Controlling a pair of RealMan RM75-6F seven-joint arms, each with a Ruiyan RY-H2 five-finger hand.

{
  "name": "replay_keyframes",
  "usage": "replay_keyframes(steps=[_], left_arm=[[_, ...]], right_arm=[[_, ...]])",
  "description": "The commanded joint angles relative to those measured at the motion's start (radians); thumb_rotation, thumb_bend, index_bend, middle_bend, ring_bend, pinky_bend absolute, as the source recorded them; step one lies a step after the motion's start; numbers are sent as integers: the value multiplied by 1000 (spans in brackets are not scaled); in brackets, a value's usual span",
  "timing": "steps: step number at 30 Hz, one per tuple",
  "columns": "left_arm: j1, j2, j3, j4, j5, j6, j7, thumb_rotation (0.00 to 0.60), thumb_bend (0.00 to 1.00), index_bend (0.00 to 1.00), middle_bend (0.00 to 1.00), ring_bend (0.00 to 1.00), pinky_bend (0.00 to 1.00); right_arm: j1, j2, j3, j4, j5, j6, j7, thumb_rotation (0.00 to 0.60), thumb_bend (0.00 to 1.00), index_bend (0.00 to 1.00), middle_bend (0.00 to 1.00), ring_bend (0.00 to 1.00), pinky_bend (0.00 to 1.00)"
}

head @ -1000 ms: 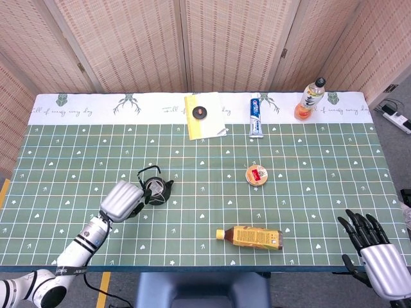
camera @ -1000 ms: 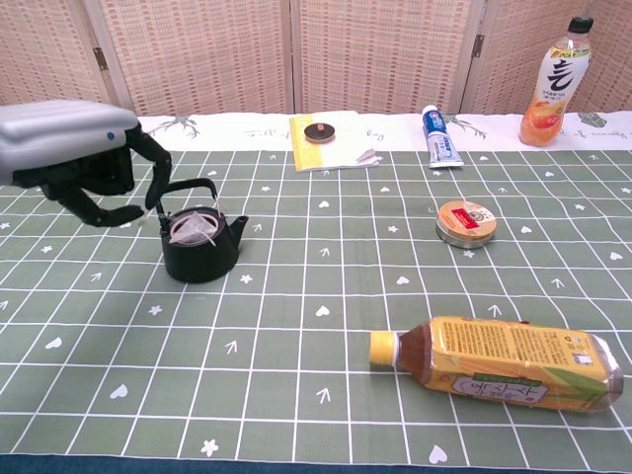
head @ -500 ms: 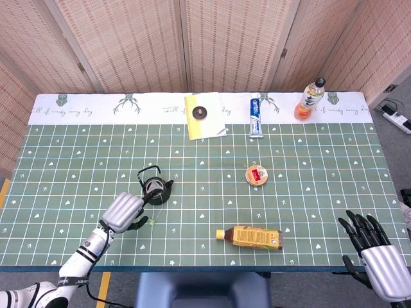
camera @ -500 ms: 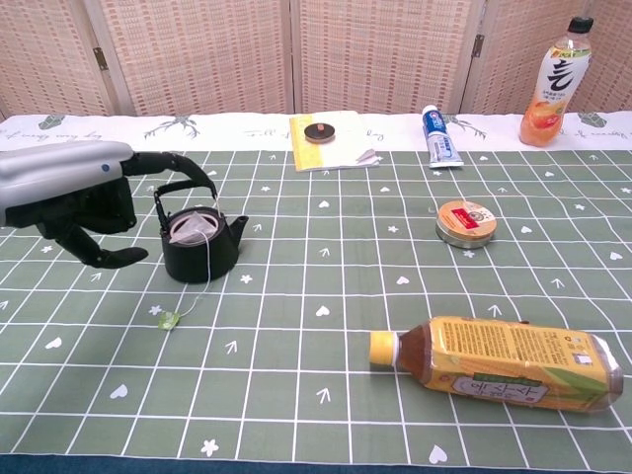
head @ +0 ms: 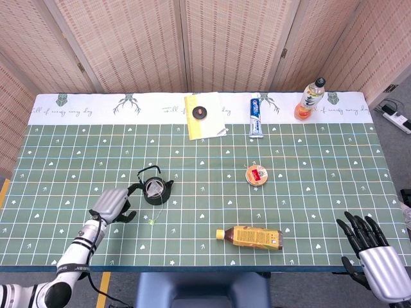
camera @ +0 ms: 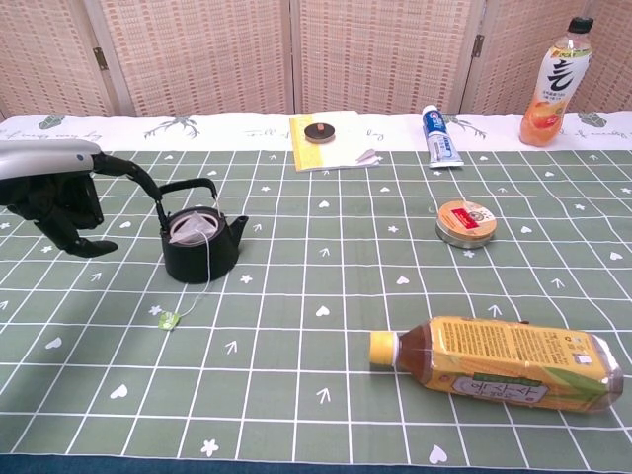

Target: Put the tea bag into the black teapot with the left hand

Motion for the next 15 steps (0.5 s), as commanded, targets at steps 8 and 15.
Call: replay_keyframes(steps=[8, 15], left_arm=[[-90, -90, -11, -4, -128, 55, 121, 600, 337, 170, 1000, 1000, 1000], [-116, -154, 9, 59, -147, 51, 160, 600, 337, 174, 1000, 1000, 1000]], right_arm=[[-7, 10, -9, 11, -22, 21, 26, 600, 420, 0, 0, 0, 0], [-1, 14, -8, 8, -16, 6, 30, 600, 419, 0, 0, 0, 0]])
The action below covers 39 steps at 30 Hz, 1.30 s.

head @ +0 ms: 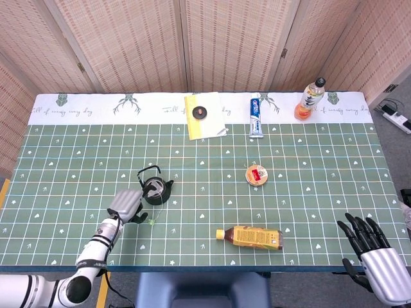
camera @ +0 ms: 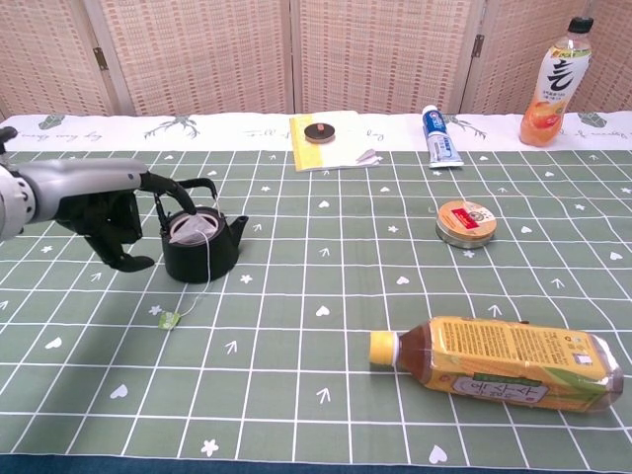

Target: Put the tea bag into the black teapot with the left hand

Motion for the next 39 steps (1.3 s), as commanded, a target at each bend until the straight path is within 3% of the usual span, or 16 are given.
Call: replay_keyframes(steps=[1, 10, 20, 39], left_arm=[[-20, -37, 12, 40, -12, -2, 30, 600, 337, 171, 1000, 1000, 1000], [-59, -85, -9, 116, -50, -9, 60, 600, 337, 177, 1000, 1000, 1000], [-73, -116, 29, 162, -34, -38, 89, 600, 336, 199, 1000, 1000, 1000], [-49, -109, 43, 217, 32, -67, 39, 597, 336, 217, 1000, 1000, 1000]], right_arm=[[2, 1, -1, -3, 2, -8, -1, 600, 418, 0, 0, 0, 0], [13, 14, 1, -2, 12, -18, 33, 600, 419, 0, 0, 0, 0], [1, 22, -23, 7, -43, 11, 55, 600, 419, 0, 0, 0, 0], [2, 26, -19, 9, -31, 10, 64, 600, 420, 0, 0, 0, 0]])
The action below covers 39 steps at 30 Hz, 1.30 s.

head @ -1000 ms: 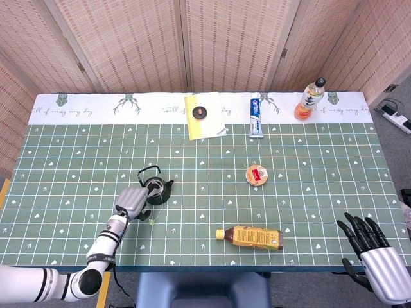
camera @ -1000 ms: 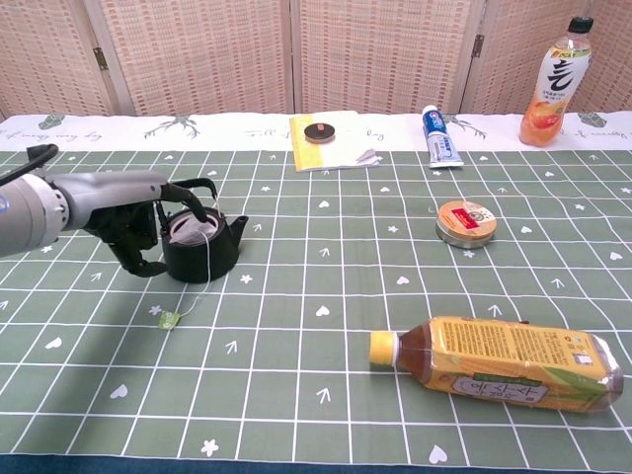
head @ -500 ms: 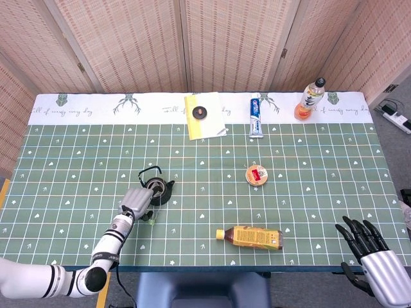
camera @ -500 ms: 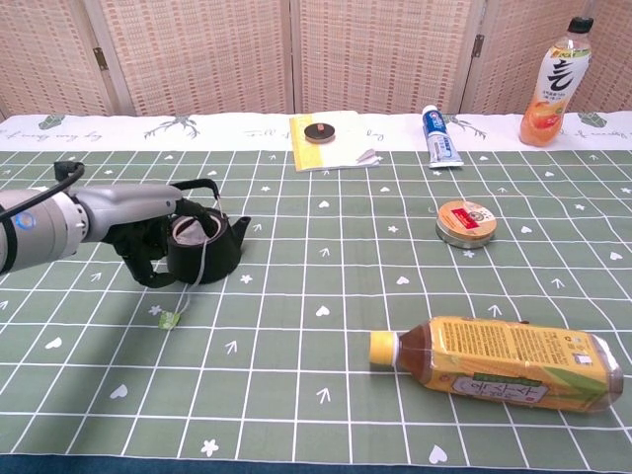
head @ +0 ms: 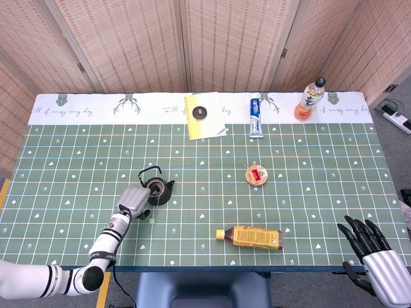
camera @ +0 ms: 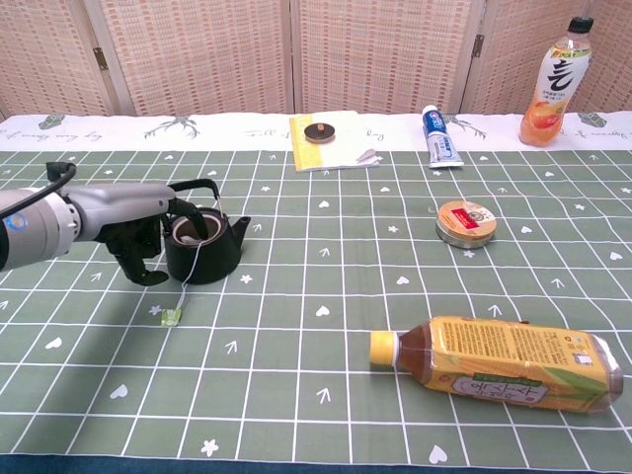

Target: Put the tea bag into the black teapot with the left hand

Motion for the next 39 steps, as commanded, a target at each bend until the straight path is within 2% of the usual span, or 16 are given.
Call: replay_keyframes(steps=[1, 7, 14, 16, 19, 21, 23, 26, 29, 31, 34, 36, 39], left_arm=[[8, -1, 0, 16, 31, -7, -20, 598, 337, 216, 1000, 1000, 1000], [25, 36, -17, -37, 131, 45, -40, 599, 336, 198, 1000, 1000, 1000], [75, 151, 9, -226, 343, 197, 10, 598, 328, 159, 1000, 1000, 1000], [107, 191, 33, -286, 409, 240, 14, 557, 278, 154, 1000, 999, 1000], [187, 262, 106, -365, 564, 320, -12, 426, 195, 124, 975, 909, 997], [254, 310, 175, -394, 677, 372, -39, 411, 188, 105, 893, 810, 945], [313, 344, 235, -396, 766, 418, -49, 411, 183, 94, 780, 676, 837], [430, 382, 332, -339, 933, 522, -56, 415, 167, 98, 579, 469, 670], [557, 371, 376, -229, 1023, 655, -68, 416, 156, 115, 420, 315, 545], [630, 350, 386, -159, 1038, 722, -107, 418, 150, 115, 330, 241, 476], [730, 301, 381, -34, 1037, 804, -184, 419, 138, 92, 239, 180, 425], [777, 261, 367, 54, 1040, 837, -215, 418, 130, 84, 211, 157, 414], [804, 225, 348, 122, 1065, 839, -203, 417, 122, 73, 183, 141, 395]], right_arm=[[1, -1, 1, 1, 2, -3, -3, 600, 419, 0, 0, 0, 0], [3, -1, 2, -1, 6, -9, -7, 600, 419, 0, 0, 0, 0], [-3, -11, 2, -2, 2, -7, -31, 600, 419, 0, 0, 0, 0], [-4, -12, 1, -3, 1, -6, -34, 600, 420, 0, 0, 0, 0], [-7, -10, 1, -5, 4, -1, -30, 600, 419, 0, 0, 0, 0], [-10, -9, -1, -5, -1, 4, -28, 600, 419, 0, 0, 0, 0], [-14, -10, -4, -3, -12, 14, -30, 600, 420, 0, 0, 0, 0], [-45, -38, 25, 6, 14, 72, -84, 600, 420, 0, 0, 0, 0], [-67, -57, 41, 9, 32, 112, -102, 600, 419, 0, 0, 0, 0], [-74, -56, 40, 14, 27, 127, -89, 600, 420, 0, 0, 0, 0], [-79, -55, 39, 22, 20, 138, -76, 600, 420, 0, 0, 0, 0], [-77, -54, 39, 23, 24, 128, -76, 600, 420, 0, 0, 0, 0], [-71, -56, 41, 18, 29, 110, -87, 600, 419, 0, 0, 0, 0]])
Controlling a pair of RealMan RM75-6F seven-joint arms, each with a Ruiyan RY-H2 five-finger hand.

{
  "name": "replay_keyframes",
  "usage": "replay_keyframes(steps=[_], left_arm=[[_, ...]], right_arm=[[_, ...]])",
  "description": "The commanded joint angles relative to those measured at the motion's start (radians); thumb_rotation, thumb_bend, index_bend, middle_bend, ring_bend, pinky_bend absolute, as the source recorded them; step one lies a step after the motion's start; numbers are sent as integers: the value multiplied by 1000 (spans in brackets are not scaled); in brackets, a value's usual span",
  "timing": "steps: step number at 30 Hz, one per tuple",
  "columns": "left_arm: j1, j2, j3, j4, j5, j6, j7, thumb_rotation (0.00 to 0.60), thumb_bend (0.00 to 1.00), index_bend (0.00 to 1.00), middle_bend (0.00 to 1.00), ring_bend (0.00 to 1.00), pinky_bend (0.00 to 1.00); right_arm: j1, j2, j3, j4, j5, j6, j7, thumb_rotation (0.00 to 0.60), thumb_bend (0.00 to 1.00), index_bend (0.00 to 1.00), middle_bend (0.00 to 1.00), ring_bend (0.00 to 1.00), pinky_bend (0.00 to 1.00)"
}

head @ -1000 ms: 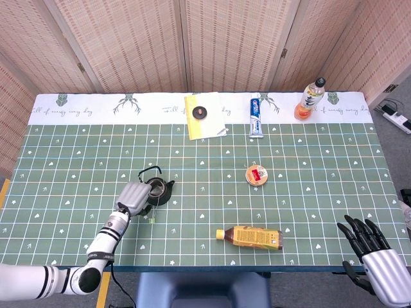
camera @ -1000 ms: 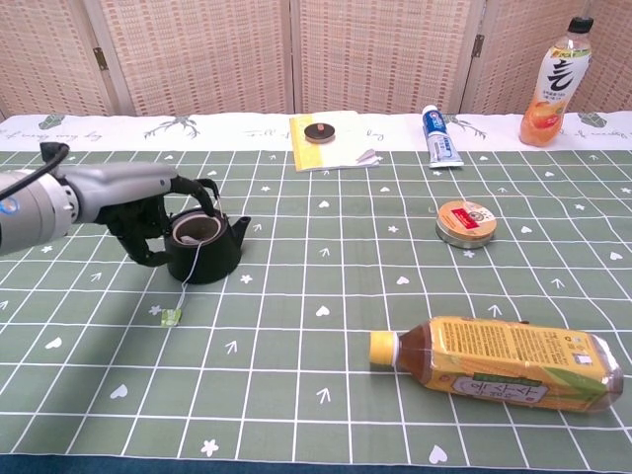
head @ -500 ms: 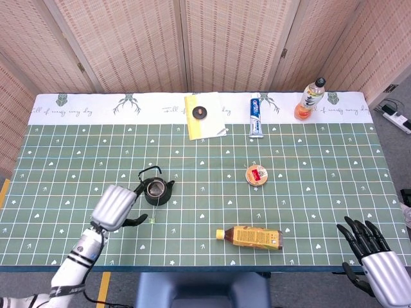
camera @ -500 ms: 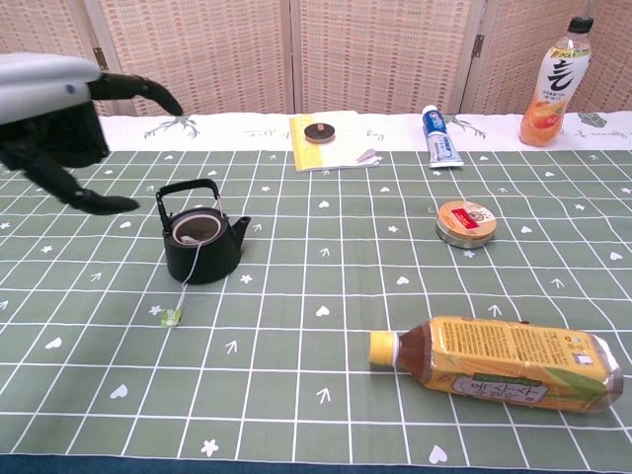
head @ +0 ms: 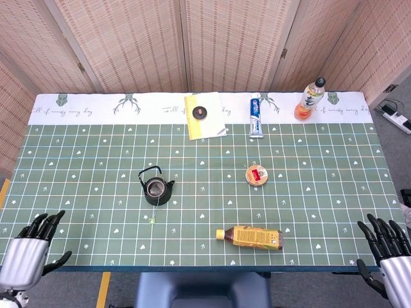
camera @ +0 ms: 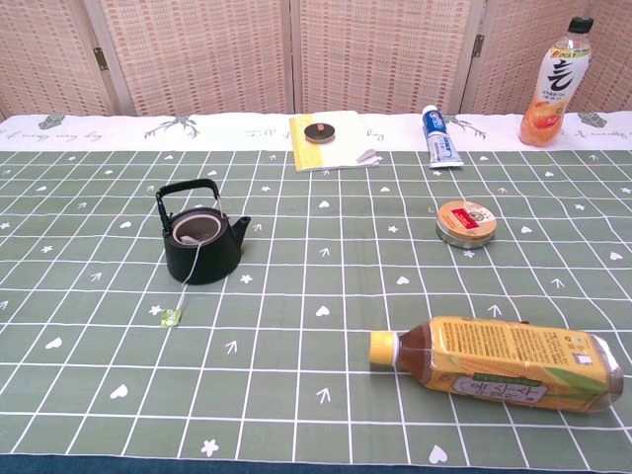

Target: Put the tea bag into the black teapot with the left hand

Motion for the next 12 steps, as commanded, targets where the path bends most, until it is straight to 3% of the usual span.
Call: replay_keyframes(steps=[1, 6, 12], left_arm=[[68, -73, -10, 137, 63, 51, -32, 416, 120, 65, 169, 138, 390], [83, -81, -24, 159, 83, 7, -49, 417, 103, 36, 109, 128, 371], [105, -73, -37, 161, 131, 0, -52, 423, 94, 28, 105, 122, 320]], right_arm=[[5, -1, 0, -5, 2, -17, -11, 600, 419, 0, 0, 0, 0], [12, 1, -6, -10, -3, -39, -14, 600, 419, 0, 0, 0, 0], [19, -1, -5, -15, -4, -58, -24, 600, 419, 0, 0, 0, 0]])
